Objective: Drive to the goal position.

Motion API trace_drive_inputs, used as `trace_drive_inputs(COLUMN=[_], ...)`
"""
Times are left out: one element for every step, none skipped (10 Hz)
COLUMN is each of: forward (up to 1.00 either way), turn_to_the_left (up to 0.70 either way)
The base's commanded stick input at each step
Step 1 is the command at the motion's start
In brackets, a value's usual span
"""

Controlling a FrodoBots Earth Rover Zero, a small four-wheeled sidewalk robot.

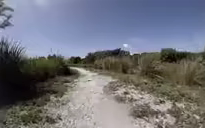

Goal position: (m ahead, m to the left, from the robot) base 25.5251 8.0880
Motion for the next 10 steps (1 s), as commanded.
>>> trace_drive_inputs(forward=[0.70,0.70,0.70,0.70,0.70,0.70,0.70,0.70,0.70,0.70], turn_to_the_left=[0.27,0.03,0.00,0.00,0.00,0.00,0.00,0.00,0.02,0.34])
